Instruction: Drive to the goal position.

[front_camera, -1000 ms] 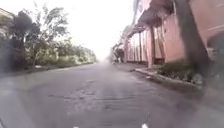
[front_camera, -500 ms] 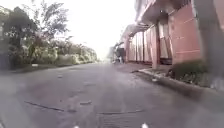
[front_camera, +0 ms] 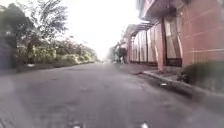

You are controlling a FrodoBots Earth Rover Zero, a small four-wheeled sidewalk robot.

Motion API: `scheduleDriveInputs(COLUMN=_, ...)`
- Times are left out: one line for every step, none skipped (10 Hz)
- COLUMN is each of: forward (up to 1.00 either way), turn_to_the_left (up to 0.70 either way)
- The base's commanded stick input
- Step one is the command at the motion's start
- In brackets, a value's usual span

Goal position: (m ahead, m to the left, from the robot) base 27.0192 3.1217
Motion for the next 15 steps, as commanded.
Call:
scheduleDriveInputs(forward=1.00, turn_to_the_left=0.00)
scheduleDriveInputs(forward=1.00, turn_to_the_left=0.00)
scheduleDriveInputs(forward=1.00, turn_to_the_left=0.00)
scheduleDriveInputs(forward=1.00, turn_to_the_left=0.00)
scheduleDriveInputs(forward=1.00, turn_to_the_left=0.00)
scheduleDriveInputs(forward=1.00, turn_to_the_left=0.00)
scheduleDriveInputs(forward=1.00, turn_to_the_left=0.00)
scheduleDriveInputs(forward=1.00, turn_to_the_left=0.00)
scheduleDriveInputs(forward=1.00, turn_to_the_left=0.00)
scheduleDriveInputs(forward=1.00, turn_to_the_left=0.00)
scheduleDriveInputs(forward=1.00, turn_to_the_left=0.00)
scheduleDriveInputs(forward=1.00, turn_to_the_left=0.00)
scheduleDriveInputs(forward=1.00, turn_to_the_left=0.00)
scheduleDriveInputs(forward=1.00, turn_to_the_left=0.00)
scheduleDriveInputs(forward=1.00, turn_to_the_left=0.00)
